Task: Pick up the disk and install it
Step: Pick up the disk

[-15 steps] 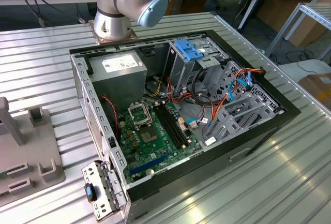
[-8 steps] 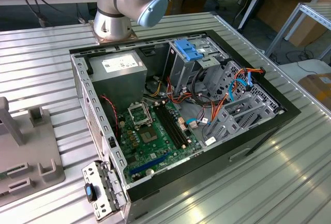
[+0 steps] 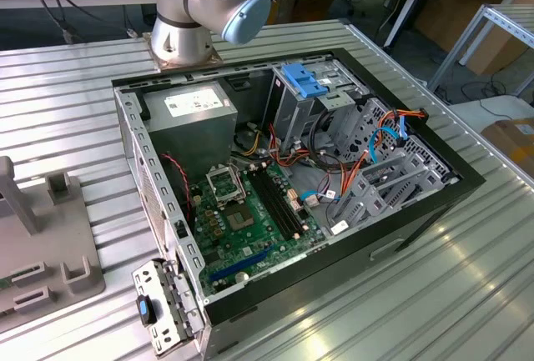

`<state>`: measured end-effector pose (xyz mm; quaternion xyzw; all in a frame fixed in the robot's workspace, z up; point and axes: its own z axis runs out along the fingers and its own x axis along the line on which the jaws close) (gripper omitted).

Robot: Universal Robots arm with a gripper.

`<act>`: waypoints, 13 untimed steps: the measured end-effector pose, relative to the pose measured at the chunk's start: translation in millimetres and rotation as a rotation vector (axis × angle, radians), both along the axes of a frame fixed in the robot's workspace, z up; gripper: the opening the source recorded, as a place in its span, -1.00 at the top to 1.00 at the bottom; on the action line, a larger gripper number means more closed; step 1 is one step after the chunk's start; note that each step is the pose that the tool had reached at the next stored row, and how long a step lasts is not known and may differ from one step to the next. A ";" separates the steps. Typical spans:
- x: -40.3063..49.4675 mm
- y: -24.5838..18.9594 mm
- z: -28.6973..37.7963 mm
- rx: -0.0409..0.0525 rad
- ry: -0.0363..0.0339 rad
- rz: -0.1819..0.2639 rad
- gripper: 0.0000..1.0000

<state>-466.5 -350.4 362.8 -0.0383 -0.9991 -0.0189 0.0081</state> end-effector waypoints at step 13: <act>0.0 0.0 -0.1 0.0001 -0.0001 0.125 0.79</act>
